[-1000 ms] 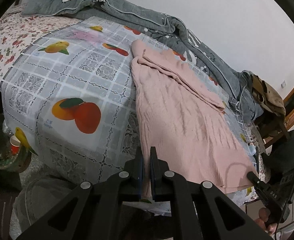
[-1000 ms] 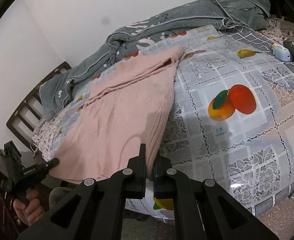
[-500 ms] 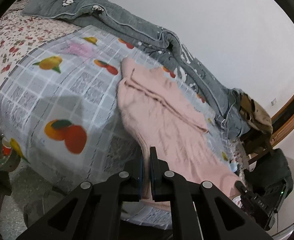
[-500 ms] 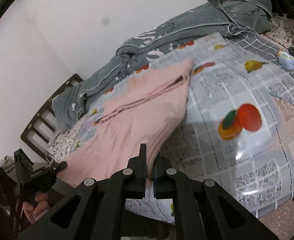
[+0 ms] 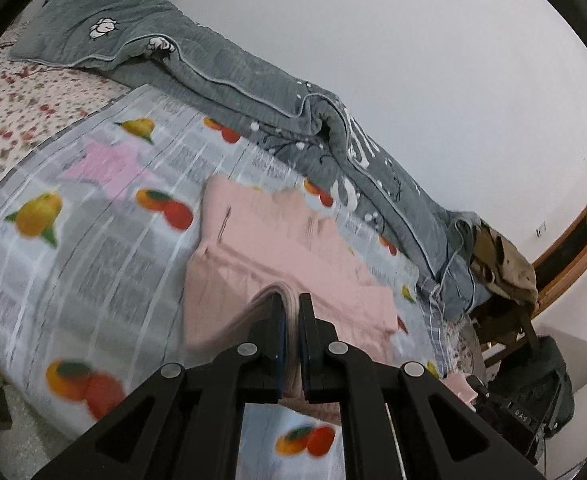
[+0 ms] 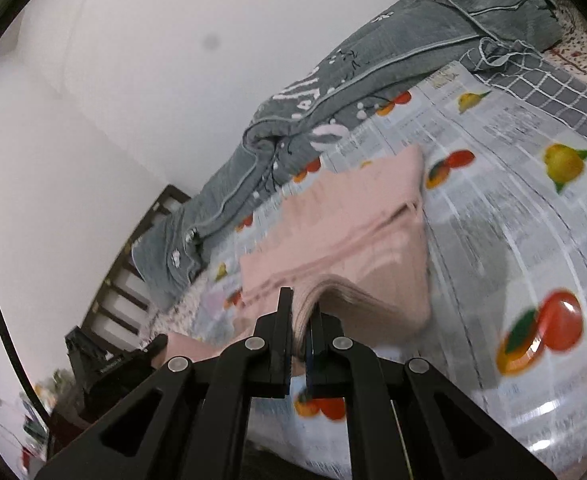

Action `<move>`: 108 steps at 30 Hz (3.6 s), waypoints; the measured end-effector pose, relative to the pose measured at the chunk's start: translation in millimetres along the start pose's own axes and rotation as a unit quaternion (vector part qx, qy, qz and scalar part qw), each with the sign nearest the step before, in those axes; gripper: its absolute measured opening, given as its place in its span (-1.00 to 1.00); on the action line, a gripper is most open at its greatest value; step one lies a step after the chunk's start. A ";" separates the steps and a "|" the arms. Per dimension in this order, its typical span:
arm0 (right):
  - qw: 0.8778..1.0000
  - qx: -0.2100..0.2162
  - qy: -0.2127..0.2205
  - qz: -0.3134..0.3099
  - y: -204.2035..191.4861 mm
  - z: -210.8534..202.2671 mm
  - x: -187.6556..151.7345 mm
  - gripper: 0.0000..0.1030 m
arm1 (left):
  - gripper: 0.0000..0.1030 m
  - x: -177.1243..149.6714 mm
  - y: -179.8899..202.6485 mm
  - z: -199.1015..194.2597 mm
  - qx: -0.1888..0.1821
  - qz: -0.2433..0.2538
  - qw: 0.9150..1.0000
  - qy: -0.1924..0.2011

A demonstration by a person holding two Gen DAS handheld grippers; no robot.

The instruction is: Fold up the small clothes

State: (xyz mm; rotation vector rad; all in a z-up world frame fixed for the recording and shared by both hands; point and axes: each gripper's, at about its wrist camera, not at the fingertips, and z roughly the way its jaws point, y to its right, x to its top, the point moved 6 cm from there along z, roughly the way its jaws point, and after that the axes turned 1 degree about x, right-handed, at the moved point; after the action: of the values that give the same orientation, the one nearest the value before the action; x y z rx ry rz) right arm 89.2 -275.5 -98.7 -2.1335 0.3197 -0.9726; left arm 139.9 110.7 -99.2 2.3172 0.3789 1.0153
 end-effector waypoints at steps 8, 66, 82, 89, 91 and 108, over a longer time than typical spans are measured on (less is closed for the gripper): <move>1.000 -0.001 0.013 0.014 3.2 40.4 53.2 -0.91 | -0.87 49.6 6.3 47.7 0.005 -0.007 1.000 0.016; 0.966 -0.210 -0.056 -0.141 91.9 215.8 127.2 -0.76 | -0.50 90.5 -48.0 220.8 0.113 0.103 0.986 -0.073; 0.938 -0.154 -0.088 -0.298 -21.7 202.8 -15.4 -0.46 | 0.21 23.6 -68.3 129.8 0.114 0.087 0.986 -0.085; 0.925 -0.201 -0.123 -0.300 -10.3 234.7 -29.3 -0.46 | 0.23 10.3 -75.7 125.1 0.107 0.088 0.987 -0.085; 0.927 -0.205 -0.122 -0.291 -12.2 241.9 -20.6 -0.46 | 0.24 10.6 -76.4 125.0 0.102 0.087 0.988 -0.083; 0.912 -0.265 -0.156 -0.271 -8.6 348.1 51.7 -0.42 | 0.38 23.9 -81.9 141.1 0.040 0.113 0.990 -0.074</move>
State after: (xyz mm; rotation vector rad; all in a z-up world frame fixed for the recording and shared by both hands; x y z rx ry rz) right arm 377.7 -108.8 -212.4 -2.9248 -0.2143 -0.8775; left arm 258.3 131.7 -212.1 2.5325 0.1017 0.9389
